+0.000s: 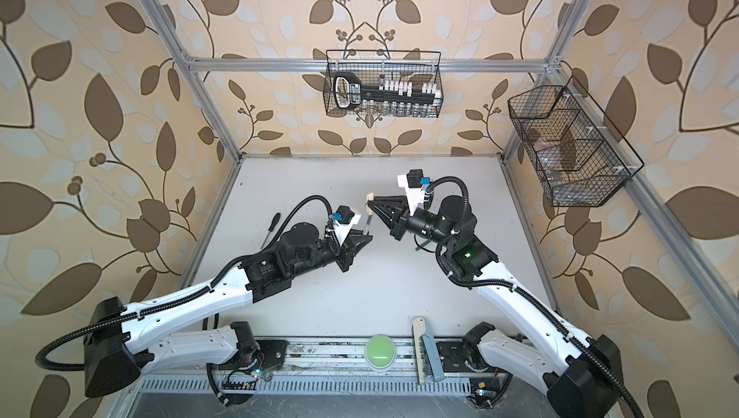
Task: Insert the pens into the pen caps
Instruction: 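Lower the beige cap onto the pen nib with the right gripper, then open the right gripper to release the cap on the pen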
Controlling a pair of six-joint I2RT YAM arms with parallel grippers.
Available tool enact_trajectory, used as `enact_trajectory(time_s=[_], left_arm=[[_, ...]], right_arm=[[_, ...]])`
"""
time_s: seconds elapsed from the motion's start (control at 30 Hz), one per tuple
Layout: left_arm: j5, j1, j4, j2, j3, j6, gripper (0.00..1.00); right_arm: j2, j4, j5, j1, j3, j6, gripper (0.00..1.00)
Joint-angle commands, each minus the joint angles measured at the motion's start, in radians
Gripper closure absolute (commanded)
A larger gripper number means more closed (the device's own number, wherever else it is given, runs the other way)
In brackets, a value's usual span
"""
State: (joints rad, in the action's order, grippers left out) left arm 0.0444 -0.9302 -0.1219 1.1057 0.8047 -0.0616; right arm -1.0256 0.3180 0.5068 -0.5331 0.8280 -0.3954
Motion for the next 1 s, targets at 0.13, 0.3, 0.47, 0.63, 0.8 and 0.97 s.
enact_trajectory(time_s=[0.13,0.3,0.47,0.63,0.8,0.97], left_arm=[[-0.006,-0.009,-0.079,-0.056,0.054,0.009,1.0],[0.005,-0.009,-0.071,-0.061,0.062,0.016,1.0],[0.014,-0.009,-0.071,-0.066,0.062,0.021,1.0],[0.02,-0.009,-0.062,-0.057,0.073,0.025,1.0],[0.01,-0.009,-0.058,-0.049,0.077,0.032,1.0],[0.001,-0.009,-0.049,-0.027,0.087,0.04,1.0]], right_arm=[[0.013,-0.03,-0.033,0.012,-0.042,0.017,0.86],[0.009,-0.029,-0.035,0.014,-0.053,0.017,0.83],[0.018,-0.036,-0.049,0.018,-0.053,0.021,0.82],[0.015,-0.03,-0.038,0.015,-0.053,0.024,0.77],[0.039,-0.047,-0.047,0.005,-0.049,0.053,0.76],[0.066,-0.061,-0.049,-0.002,-0.043,0.075,0.76]])
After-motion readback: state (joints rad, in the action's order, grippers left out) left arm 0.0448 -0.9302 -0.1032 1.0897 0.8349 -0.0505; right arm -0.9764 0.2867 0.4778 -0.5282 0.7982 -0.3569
